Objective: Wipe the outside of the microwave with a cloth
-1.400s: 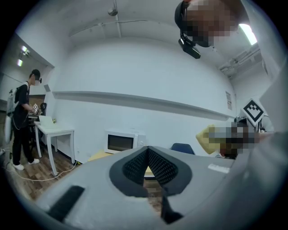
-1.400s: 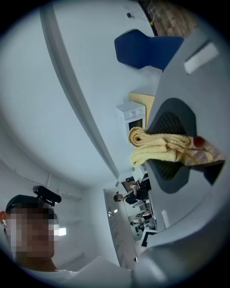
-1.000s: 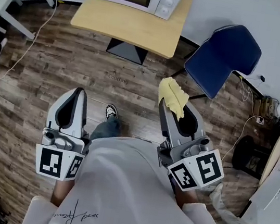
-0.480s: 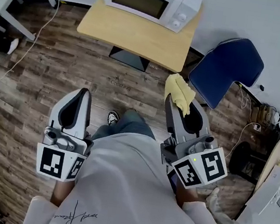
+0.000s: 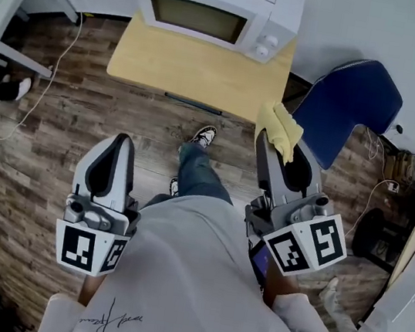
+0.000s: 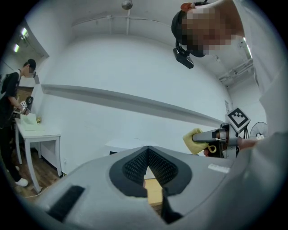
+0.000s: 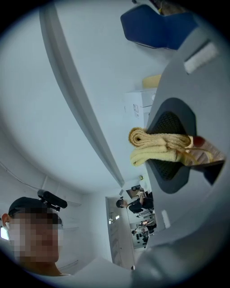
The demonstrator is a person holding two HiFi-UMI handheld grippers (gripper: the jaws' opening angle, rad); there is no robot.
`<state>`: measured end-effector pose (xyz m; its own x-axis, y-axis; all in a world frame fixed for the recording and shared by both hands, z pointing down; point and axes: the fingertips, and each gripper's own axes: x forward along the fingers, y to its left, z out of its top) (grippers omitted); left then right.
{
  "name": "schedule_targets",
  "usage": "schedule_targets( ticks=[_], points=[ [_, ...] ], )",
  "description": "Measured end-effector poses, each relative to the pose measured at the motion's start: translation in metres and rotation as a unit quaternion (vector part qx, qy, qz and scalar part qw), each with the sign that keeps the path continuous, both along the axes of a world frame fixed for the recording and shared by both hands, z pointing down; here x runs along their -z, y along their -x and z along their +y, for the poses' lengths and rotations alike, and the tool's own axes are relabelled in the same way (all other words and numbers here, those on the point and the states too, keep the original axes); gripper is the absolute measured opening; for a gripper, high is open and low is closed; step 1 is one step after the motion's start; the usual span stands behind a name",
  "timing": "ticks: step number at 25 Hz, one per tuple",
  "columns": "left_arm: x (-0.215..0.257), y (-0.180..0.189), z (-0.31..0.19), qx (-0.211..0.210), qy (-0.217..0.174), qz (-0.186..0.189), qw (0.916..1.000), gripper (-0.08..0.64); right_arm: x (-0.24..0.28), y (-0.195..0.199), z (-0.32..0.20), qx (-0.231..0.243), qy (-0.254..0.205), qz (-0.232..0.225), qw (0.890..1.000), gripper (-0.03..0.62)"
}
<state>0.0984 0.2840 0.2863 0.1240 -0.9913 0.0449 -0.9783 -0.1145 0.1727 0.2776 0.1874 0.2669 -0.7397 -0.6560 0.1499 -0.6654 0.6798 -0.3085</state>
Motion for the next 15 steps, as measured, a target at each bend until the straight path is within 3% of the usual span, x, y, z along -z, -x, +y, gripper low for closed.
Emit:
schedule_targets(
  ticks=[6,12,15],
  points=[
    [0.013,0.012,-0.103,-0.037,-0.003,-0.024,0.9990,0.000,-0.004,0.019,-0.086,-0.004,0.017,-0.005,1.000,0.118],
    [0.025,0.023,-0.193,-0.059,-0.002,-0.024,0.9979,0.000,-0.003,0.035,-0.169,0.000,0.024,0.006,1.000,0.118],
    [0.023,0.022,-0.231,-0.065,0.008,-0.030,0.9974,-0.002,-0.005,0.033,-0.203,-0.009,0.048,-0.004,0.999,0.118]
  ],
)
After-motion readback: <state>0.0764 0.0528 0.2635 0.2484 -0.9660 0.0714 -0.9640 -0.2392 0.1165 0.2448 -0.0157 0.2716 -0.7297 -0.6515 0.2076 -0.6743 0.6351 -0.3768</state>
